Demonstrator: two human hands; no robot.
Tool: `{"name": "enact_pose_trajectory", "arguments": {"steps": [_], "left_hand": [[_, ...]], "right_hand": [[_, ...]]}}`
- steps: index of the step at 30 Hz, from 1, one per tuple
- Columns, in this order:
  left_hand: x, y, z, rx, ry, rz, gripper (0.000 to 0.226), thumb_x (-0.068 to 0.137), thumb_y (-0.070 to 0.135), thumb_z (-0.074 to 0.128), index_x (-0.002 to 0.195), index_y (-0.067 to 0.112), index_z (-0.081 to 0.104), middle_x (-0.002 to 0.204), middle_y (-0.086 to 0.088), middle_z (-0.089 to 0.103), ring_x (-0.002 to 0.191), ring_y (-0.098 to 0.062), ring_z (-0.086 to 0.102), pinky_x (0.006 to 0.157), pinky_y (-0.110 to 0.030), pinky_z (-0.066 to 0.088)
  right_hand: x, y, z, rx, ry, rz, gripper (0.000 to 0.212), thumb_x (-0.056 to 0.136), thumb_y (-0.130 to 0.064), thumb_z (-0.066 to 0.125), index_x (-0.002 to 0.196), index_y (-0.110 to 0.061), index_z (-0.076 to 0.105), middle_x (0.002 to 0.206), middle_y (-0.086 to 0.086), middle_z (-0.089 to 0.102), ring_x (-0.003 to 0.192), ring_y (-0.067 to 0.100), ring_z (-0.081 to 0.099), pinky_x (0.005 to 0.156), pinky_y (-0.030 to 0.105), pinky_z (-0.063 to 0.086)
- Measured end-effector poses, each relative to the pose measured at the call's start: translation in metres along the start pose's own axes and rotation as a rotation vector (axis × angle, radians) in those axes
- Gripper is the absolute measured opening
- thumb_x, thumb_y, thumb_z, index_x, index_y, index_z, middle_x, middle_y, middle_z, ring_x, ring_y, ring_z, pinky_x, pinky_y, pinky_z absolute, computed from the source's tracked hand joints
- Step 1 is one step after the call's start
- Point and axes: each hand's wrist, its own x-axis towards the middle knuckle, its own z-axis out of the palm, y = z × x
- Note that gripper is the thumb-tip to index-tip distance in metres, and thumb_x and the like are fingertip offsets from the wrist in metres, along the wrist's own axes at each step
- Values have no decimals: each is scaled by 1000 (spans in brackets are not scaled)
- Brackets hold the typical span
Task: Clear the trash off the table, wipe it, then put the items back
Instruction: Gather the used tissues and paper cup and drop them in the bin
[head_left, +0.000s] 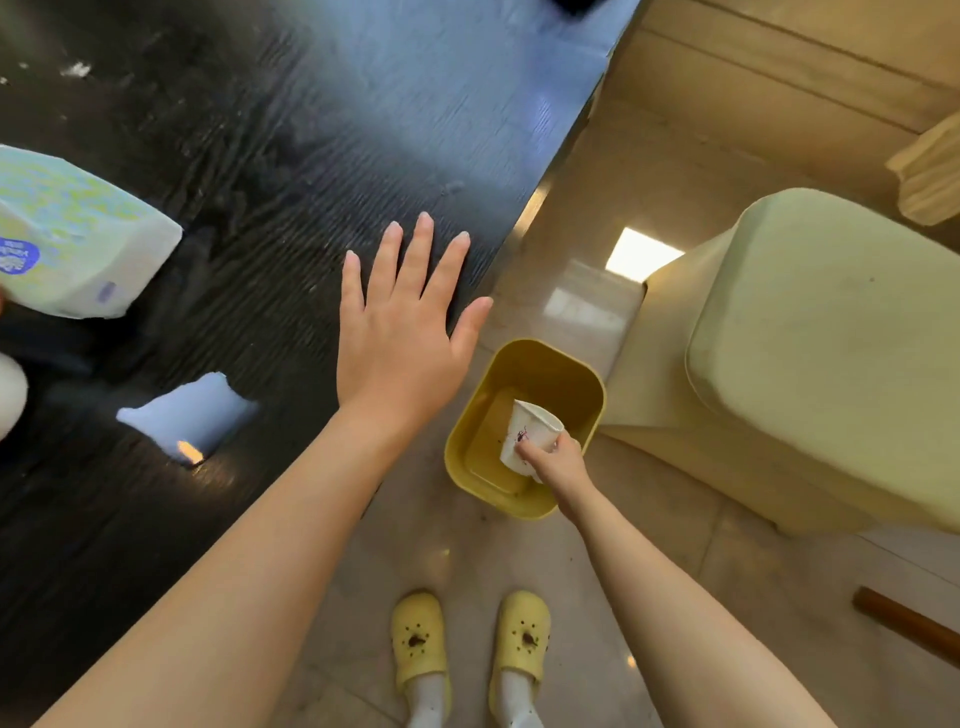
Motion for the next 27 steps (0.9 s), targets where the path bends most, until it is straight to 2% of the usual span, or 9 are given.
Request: {"name": "enact_pose_trajectory", "arguments": {"steps": [5,8,11,15,21,27], "left_hand": [[0,1,2,-24,40,-11,60,93,53,13,148,30,17,160,-5,11,147,-26,4,117,-48,2],[1,0,3,-15,45,-29,59,93,53,16,148,32,17,160,-10,9,147,-31,3,117,-47,1],[1,0,4,-3,32,-27,58,95,53,18,148,32,15,160,-10,7,147,-31,1,117,-47,1],[1,1,4,-8,21,-31,58,95,53,20,148,31,15,160,-9,7,147,-31,1,118,-47,0],[1,0,4,0,29,-27,61,92,55,18,148,29,19,159,-11,12,146,-33,6,117,-49,4],[0,0,4,16,25,-18,59,94,53,21,148,28,19,159,-12,12,146,-34,7,117,-50,5]], "right_hand": [[33,27,12,-100,-18,78,71,78,-37,69,137,-12,38,140,10,39,121,30,49,104,48,45],[43,34,14,-186,-43,98,82,78,-47,68,144,-17,30,150,8,24,132,31,39,109,47,38],[46,35,10,-242,-83,121,82,82,-45,66,148,-22,24,156,7,17,139,31,32,112,48,35],[45,22,1,-344,-165,137,87,81,-45,66,150,-24,17,157,7,18,141,31,29,113,49,32],[41,-5,-1,-564,-257,146,85,82,-46,65,149,-24,18,155,8,26,138,33,34,111,49,35],[24,-34,-8,-974,-351,107,84,81,-46,66,148,-22,22,150,8,34,134,33,40,109,46,40]]}}
